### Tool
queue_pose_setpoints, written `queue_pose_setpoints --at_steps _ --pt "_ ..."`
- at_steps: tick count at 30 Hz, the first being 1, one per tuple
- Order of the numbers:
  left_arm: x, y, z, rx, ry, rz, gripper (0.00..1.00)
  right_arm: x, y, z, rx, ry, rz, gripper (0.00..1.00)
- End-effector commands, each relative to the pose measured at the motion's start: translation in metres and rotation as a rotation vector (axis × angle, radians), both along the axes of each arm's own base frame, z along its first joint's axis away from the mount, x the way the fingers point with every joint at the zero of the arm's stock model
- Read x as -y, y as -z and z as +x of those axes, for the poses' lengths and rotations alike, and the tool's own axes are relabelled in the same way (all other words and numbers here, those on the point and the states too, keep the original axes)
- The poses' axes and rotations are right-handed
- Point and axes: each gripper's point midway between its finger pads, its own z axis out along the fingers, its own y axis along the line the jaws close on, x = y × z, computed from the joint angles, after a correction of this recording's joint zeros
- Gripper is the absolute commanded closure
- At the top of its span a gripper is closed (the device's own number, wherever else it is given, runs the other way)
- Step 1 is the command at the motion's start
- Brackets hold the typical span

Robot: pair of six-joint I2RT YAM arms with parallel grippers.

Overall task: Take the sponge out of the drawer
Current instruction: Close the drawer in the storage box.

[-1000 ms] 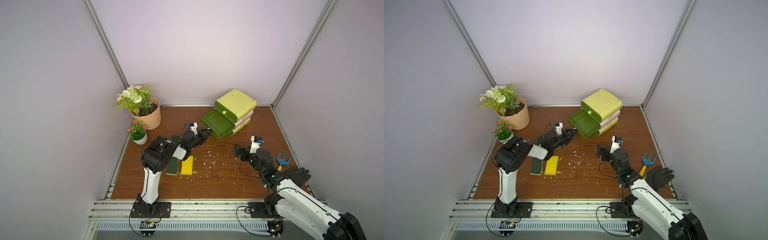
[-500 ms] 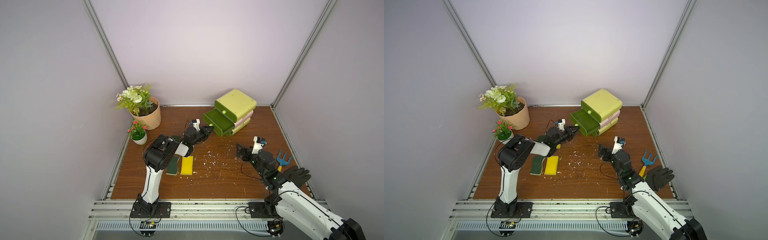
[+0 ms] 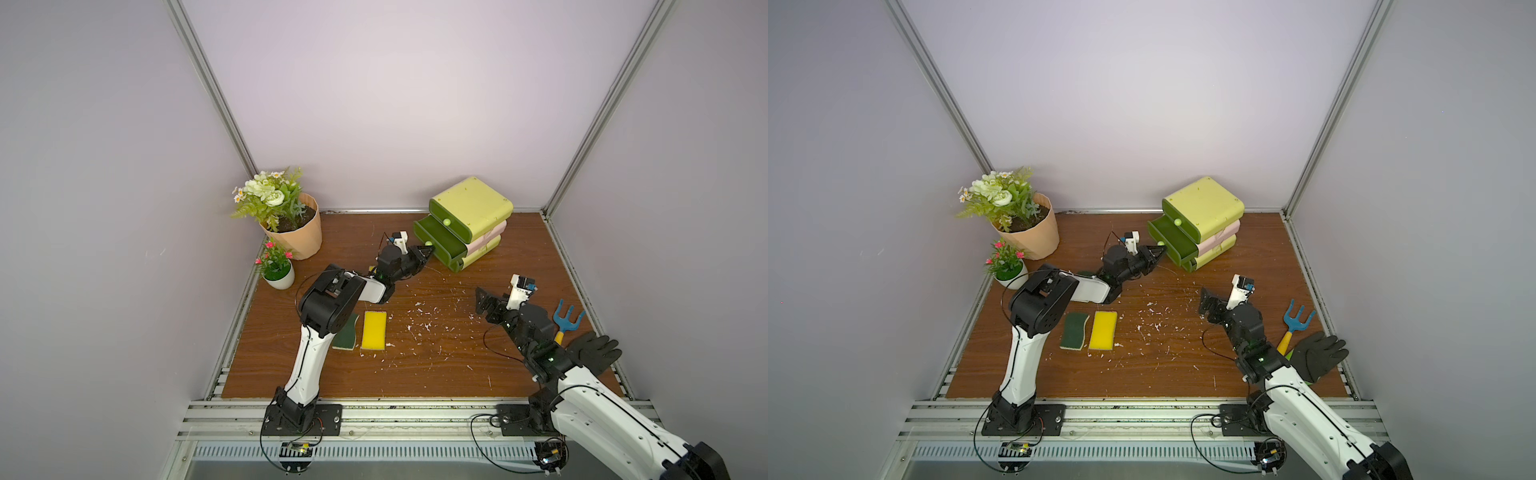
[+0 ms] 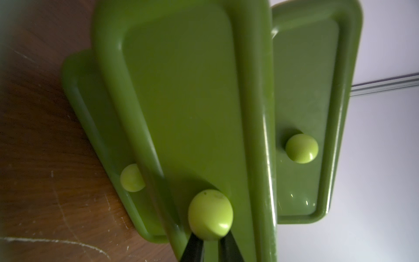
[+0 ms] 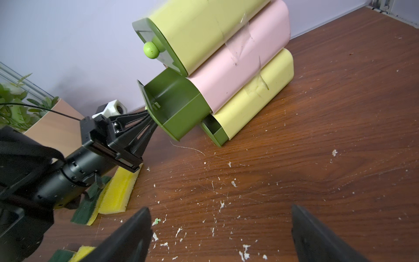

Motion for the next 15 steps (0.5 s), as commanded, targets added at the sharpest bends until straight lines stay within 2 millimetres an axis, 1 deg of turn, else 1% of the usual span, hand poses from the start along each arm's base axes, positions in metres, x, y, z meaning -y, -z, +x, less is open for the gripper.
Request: queue_pose_setpoints --at_steps 1,9,13,14,15 --pt "0.017 -0.011 0.004 0.044 0.02 0.005 0.82 0.007 -0.01 0.003 0.044 0.039 0.023 0.01" --pt "0.033 -0.005 0.019 0.046 0.021 0.041 0.81 0.015 -0.01 0.001 0.055 0.075 0.025 0.01" --pt "0.038 -0.006 0.027 0.055 0.018 0.064 0.81 0.017 -0.01 0.001 0.059 0.083 0.027 0.01" --pt "0.039 -0.003 0.028 0.051 0.019 0.075 0.81 0.017 -0.01 0.001 0.059 0.084 0.027 0.01" --pt "0.043 -0.012 0.032 0.069 0.018 0.071 0.8 0.017 -0.009 0.001 0.057 0.086 0.026 0.01"
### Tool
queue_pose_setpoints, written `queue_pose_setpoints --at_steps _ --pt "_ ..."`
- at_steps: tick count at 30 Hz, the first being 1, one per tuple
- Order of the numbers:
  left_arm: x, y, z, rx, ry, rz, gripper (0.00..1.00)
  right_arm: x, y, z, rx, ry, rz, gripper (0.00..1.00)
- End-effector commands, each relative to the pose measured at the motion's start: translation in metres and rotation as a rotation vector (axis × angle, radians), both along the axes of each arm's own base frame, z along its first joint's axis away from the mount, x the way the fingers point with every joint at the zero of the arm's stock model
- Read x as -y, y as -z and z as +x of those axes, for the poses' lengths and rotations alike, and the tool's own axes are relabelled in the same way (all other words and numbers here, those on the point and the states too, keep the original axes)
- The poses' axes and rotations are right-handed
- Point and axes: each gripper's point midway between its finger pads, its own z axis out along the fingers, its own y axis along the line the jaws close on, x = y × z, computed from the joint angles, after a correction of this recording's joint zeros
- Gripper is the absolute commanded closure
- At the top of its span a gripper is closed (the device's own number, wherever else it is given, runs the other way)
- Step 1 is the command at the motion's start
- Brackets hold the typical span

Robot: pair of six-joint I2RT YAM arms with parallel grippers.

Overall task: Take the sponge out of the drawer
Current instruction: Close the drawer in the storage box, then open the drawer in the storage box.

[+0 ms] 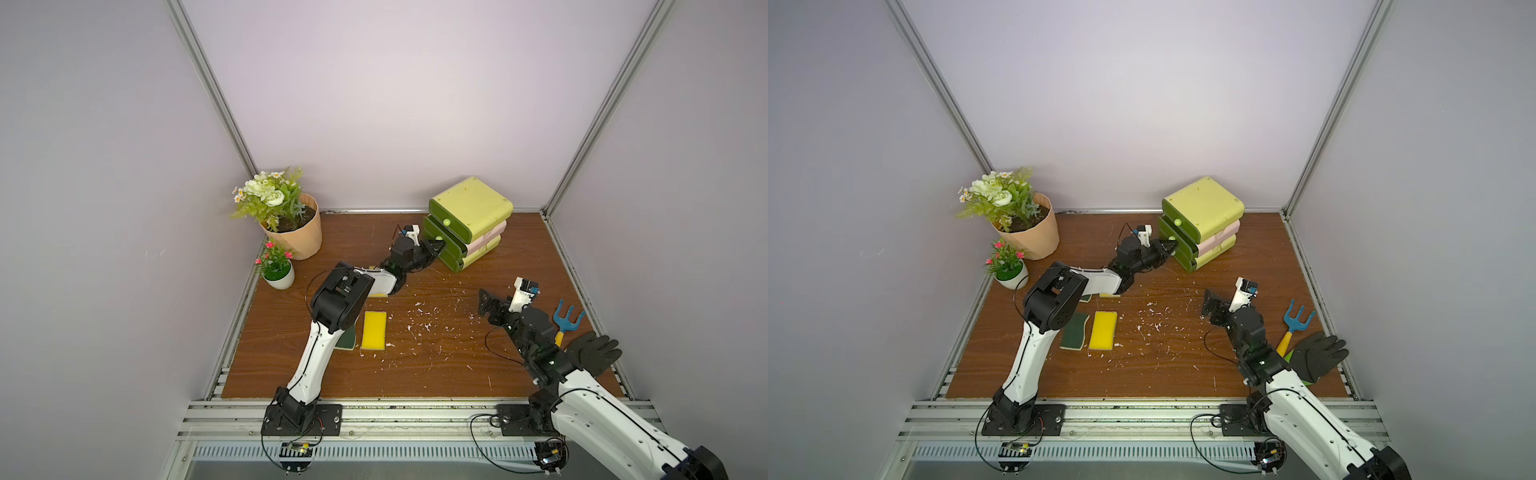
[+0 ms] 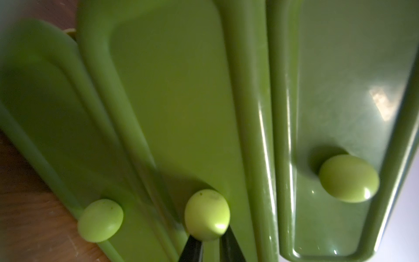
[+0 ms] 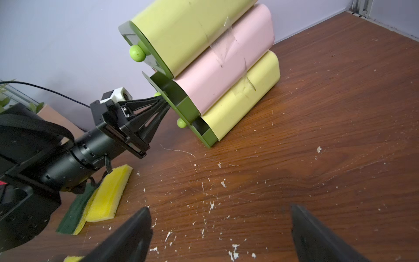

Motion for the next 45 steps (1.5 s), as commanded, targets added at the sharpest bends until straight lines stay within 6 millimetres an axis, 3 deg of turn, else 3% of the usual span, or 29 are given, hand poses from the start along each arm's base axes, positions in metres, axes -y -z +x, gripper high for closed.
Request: queue_pose_setpoints --at_steps 1,11,23,24,31,45 --pt "0.011 -0.01 0.008 0.044 -0.003 0.024 0.8 0.005 -0.015 0.003 0.053 0.034 0.029 0.01" --pt "0.016 -0.006 0.016 0.035 -0.009 0.028 0.75 0.007 -0.012 0.004 0.048 0.041 0.027 0.01" --pt "0.005 -0.014 0.006 0.047 -0.031 0.026 0.53 0.011 -0.01 0.003 0.049 0.059 0.021 0.01" --pt "-0.001 -0.001 -0.001 0.021 -0.037 0.043 0.53 0.011 -0.01 0.003 0.049 0.062 0.021 0.01" --pt "-0.025 0.001 -0.012 -0.001 -0.091 0.027 0.52 0.014 -0.012 0.002 0.058 0.073 0.026 0.01" --pt "-0.041 0.031 0.001 -0.08 -0.155 0.054 0.56 0.015 -0.013 0.0 0.073 0.067 0.029 0.01"
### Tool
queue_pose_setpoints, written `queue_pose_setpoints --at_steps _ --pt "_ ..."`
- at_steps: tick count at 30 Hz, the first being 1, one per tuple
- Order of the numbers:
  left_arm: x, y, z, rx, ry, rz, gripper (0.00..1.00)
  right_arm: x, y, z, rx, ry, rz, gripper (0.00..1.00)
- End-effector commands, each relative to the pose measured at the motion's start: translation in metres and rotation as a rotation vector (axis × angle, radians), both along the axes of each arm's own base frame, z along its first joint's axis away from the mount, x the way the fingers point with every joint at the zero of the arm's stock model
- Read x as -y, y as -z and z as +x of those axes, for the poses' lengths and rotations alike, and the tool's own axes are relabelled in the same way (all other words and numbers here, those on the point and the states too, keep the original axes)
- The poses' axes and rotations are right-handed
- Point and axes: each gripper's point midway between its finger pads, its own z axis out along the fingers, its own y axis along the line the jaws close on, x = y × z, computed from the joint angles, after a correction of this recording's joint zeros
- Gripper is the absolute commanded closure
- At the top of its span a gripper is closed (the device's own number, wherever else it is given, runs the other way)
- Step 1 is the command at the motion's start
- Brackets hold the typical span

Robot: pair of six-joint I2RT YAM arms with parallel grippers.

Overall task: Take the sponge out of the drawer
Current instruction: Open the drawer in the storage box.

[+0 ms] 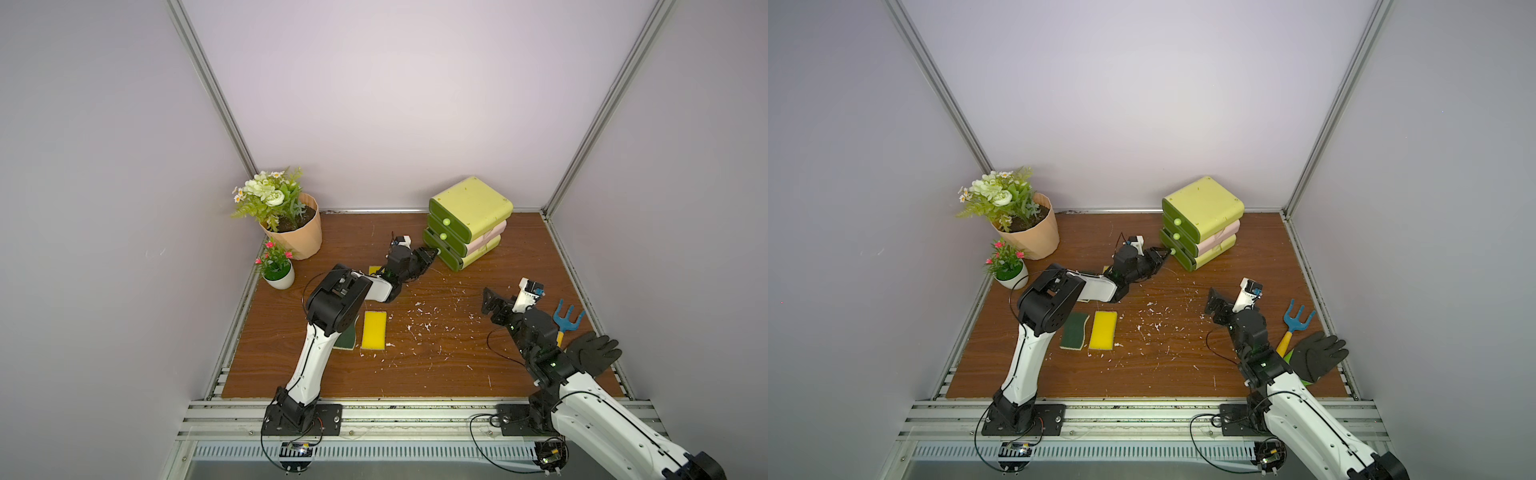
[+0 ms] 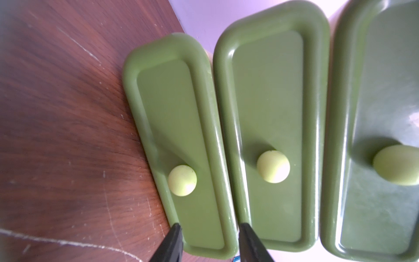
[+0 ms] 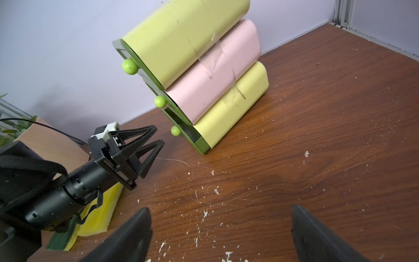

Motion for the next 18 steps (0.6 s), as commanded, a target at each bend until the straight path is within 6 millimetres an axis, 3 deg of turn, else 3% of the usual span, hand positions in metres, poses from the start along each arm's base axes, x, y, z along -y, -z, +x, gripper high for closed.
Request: queue_pose_setpoints --at_steps 1,18 --pt "-0.006 -0.007 0.014 0.016 -0.037 -0.007 0.56 0.003 -0.011 0.001 0.054 0.017 0.027 0.01" --pt "0.005 0.015 0.026 -0.066 -0.048 0.077 0.56 0.004 -0.011 -0.001 0.064 0.016 0.037 0.01"
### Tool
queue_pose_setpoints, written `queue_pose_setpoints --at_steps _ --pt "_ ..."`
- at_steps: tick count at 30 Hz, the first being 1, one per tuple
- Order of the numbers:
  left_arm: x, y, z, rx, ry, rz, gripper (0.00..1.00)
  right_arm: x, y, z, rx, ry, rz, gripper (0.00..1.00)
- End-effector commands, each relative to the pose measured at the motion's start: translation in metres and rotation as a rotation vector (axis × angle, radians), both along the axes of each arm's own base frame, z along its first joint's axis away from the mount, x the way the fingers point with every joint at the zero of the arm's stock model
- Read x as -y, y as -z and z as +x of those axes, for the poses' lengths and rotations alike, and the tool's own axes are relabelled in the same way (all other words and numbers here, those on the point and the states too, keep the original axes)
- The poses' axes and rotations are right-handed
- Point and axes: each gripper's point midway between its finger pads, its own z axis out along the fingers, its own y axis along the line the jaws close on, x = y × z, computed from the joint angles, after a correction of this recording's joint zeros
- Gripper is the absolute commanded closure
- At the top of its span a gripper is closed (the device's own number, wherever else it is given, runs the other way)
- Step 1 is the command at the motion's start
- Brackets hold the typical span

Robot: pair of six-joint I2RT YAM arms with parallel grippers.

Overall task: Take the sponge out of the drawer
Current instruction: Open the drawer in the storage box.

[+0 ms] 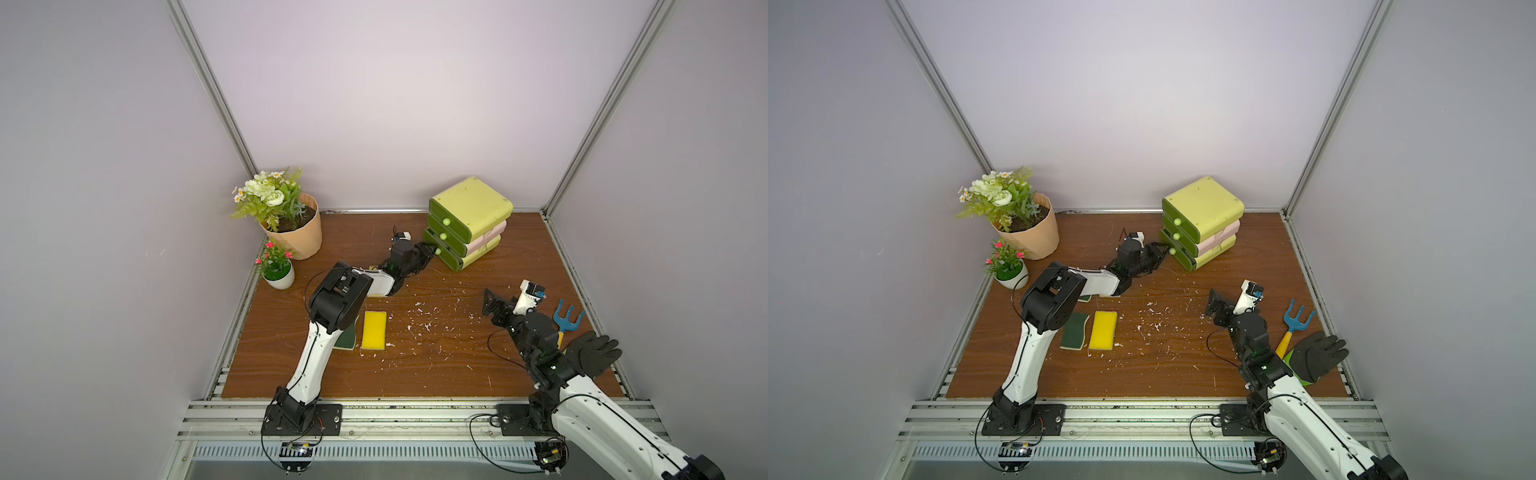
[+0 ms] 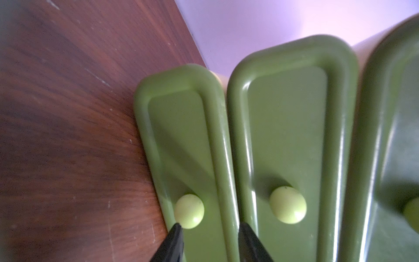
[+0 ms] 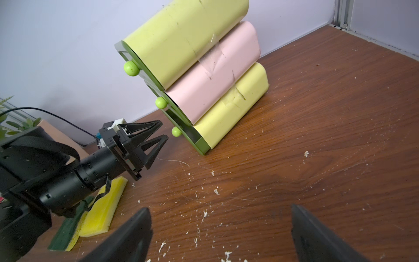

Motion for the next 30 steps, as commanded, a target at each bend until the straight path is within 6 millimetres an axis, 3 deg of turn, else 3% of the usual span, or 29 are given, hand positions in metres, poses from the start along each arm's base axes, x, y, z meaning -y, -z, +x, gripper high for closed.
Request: queue_pose_setpoints --at_steps 1,6,7,14,21,30 --pt "0.002 0.01 0.004 -0.017 -0.011 0.051 0.56 0.002 -0.014 0.002 0.05 0.013 0.03 0.01" --pt "0.006 0.021 0.004 -0.045 -0.015 0.098 0.55 0.002 -0.014 0.002 0.051 0.013 0.031 0.01" --pt "0.009 0.012 0.01 -0.029 -0.017 0.086 0.55 0.002 -0.014 0.002 0.051 0.015 0.032 0.01" --pt "0.016 0.014 0.016 -0.042 -0.01 0.08 0.55 0.002 -0.014 0.002 0.05 0.011 0.034 0.01" --pt "0.016 0.026 0.012 -0.082 -0.021 0.078 0.55 0.002 -0.014 0.002 0.049 0.011 0.037 0.01" --pt "0.024 0.027 0.012 -0.095 -0.01 0.045 0.55 0.002 -0.014 0.002 0.05 0.013 0.04 0.01"
